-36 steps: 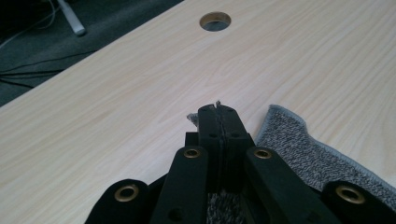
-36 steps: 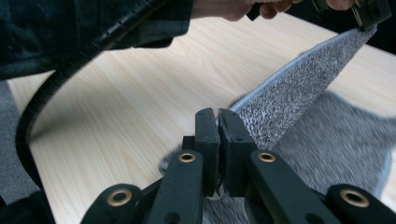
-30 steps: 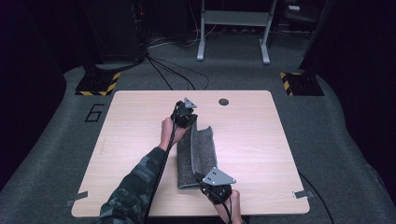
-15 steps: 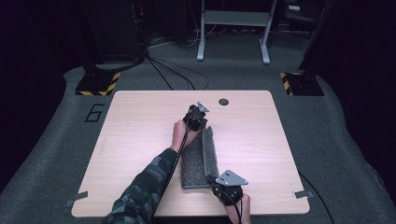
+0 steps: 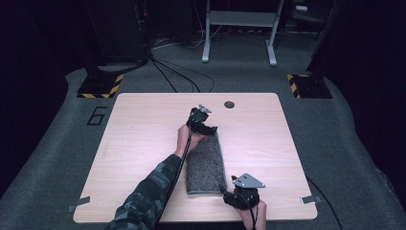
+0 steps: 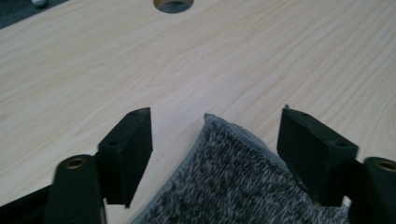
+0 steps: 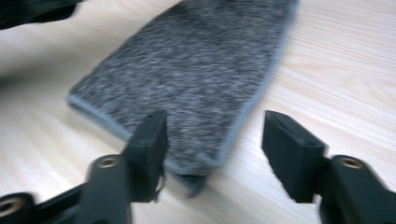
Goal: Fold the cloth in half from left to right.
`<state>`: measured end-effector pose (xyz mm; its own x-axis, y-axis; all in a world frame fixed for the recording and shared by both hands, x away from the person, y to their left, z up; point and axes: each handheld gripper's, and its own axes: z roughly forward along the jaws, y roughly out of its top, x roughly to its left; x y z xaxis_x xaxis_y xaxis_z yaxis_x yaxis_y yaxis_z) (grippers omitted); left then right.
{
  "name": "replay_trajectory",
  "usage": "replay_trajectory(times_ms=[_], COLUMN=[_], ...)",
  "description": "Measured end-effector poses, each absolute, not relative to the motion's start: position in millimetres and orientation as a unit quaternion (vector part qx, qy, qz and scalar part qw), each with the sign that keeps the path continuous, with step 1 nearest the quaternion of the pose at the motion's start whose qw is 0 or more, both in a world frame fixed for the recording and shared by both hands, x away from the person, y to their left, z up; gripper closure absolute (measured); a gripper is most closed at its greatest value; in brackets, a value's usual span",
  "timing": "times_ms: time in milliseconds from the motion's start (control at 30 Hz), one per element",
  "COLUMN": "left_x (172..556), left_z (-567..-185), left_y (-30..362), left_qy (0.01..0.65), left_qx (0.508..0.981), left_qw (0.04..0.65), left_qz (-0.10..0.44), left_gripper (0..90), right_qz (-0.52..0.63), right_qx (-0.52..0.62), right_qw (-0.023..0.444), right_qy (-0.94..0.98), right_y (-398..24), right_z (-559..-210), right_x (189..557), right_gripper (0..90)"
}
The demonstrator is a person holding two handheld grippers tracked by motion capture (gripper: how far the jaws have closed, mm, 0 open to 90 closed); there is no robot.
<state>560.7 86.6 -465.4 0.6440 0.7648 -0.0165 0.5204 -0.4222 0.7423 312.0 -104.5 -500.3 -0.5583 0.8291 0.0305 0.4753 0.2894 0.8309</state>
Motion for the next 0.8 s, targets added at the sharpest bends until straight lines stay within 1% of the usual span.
replay_trajectory(times_ms=[67, 100, 133, 200, 333, 400, 567, 633, 700, 800], left_x=[559, 559, 556, 553, 548, 546, 546, 549, 550, 551], left_z=[-463, -463, -464, -467, -481, -488, -504, -508, -510, -510], left_y=[96, 96, 108, 117, 141, 153, 166, 169, 170, 168], left_qy=[0.395, 0.395, 0.400, 0.403, 0.420, 0.430, 0.439, 0.443, 0.445, 0.438], left_qx=[0.822, 0.822, 0.822, 0.828, 0.835, 0.833, 0.838, 0.839, 0.835, 0.837], left_qw=[0.375, 0.375, 0.369, 0.351, 0.323, 0.312, 0.275, 0.268, 0.274, 0.267], left_qz=[0.167, 0.167, 0.165, 0.167, 0.153, 0.153, 0.170, 0.168, 0.170, 0.190], left_gripper=[22.4, 21.5, 19.7, 19.6, 16.2, 16.1, 16.1, 15.5, 14.8, 14.4], right_qz=[0.427, 0.427, 0.423, 0.420, 0.394, 0.376, 0.347, 0.338, 0.335, 0.336], right_qx=[0.431, 0.431, 0.436, 0.434, 0.437, 0.441, 0.450, 0.442, 0.447, 0.446], right_qw=[0.204, 0.204, 0.209, 0.209, 0.210, 0.207, 0.201, 0.204, 0.203, 0.202], right_qy=[0.768, 0.768, 0.767, 0.769, 0.780, 0.788, 0.798, 0.805, 0.804, 0.804], right_y=[-110, -110, -111, -111, -107, -106, -102, -101, -99, -99], right_z=[-498, -498, -496, -495, -500, -505, -519, -521, -523, -523], right_x=[316, 316, 322, 328, 343, 349, 351, 350, 347, 347], right_gripper=[34.4, 34.4, 32.1, 30.2, 24.7, 19.2, 19.0, 19.0, 18.9, 18.5])
